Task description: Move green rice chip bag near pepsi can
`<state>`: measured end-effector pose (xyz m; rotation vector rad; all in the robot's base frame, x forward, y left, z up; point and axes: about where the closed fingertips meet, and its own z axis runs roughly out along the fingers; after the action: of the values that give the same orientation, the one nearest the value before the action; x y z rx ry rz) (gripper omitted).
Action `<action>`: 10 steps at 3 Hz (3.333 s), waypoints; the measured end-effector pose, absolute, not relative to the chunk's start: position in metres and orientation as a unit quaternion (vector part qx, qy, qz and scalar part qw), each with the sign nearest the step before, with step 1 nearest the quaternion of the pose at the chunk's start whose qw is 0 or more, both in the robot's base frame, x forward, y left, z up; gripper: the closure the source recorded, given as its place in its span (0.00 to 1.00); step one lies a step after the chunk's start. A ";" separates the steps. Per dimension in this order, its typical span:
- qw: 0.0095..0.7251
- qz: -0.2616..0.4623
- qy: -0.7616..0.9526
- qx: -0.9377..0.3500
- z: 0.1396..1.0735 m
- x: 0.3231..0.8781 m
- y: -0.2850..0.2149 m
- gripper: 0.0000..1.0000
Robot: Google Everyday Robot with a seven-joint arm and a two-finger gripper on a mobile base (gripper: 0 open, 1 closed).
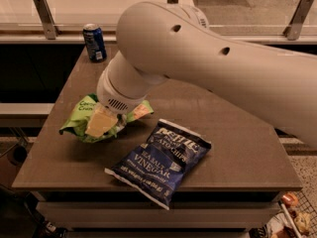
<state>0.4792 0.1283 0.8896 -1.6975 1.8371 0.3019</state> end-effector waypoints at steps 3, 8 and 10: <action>0.348 0.074 0.662 -0.659 0.927 0.519 0.122 1.00; 0.447 0.059 0.584 -0.675 0.986 0.738 0.086 1.00; 0.425 0.051 0.624 -0.654 0.961 0.785 0.063 1.00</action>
Offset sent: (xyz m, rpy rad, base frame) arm 0.0378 -0.0039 0.0317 0.0226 -0.1393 0.0363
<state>0.7846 0.0627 0.9610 -1.6362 1.5605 0.1279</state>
